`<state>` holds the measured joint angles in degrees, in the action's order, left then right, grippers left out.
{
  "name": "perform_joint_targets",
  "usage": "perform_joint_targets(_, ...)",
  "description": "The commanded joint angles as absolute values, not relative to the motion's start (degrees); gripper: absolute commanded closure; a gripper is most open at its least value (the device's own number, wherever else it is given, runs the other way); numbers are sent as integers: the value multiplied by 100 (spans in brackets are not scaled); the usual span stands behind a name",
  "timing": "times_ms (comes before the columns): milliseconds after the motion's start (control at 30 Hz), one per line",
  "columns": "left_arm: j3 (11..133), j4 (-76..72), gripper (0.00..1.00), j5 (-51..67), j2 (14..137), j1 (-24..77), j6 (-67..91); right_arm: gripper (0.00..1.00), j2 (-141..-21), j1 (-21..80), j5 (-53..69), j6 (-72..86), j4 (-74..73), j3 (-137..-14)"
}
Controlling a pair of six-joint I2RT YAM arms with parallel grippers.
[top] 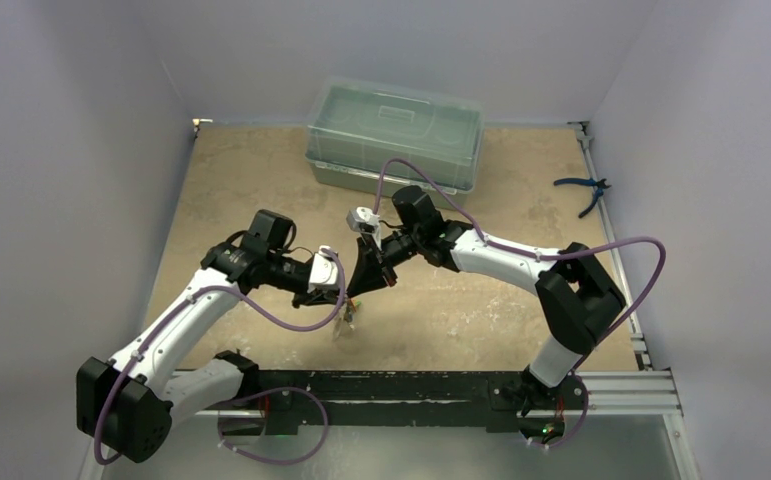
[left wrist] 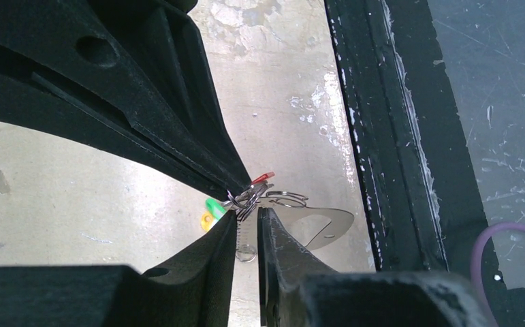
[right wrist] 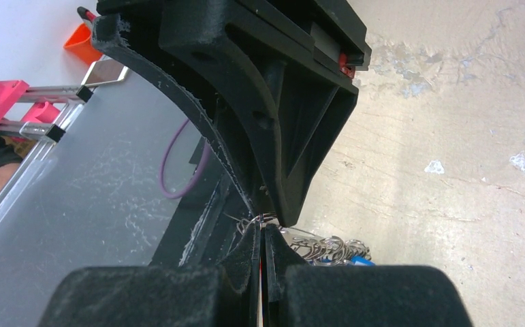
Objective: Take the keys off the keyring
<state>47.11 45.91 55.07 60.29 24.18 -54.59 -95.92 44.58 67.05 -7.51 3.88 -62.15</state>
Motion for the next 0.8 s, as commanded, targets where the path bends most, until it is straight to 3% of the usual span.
perform_joint_targets(0,4743,4499,86,5663,6029,2452,-5456,100,-9431,4438,6838,-812,435,-6478)
perform_joint_targets(167,4729,4377,100,5628,6009,2452,-5196,100,-9414,4438,6829,-908,353,-6422)
perform_joint_targets(767,4729,3942,100,6057,6012,1812,-4295,100,-9433,4135,6718,-1649,-256,-5997)
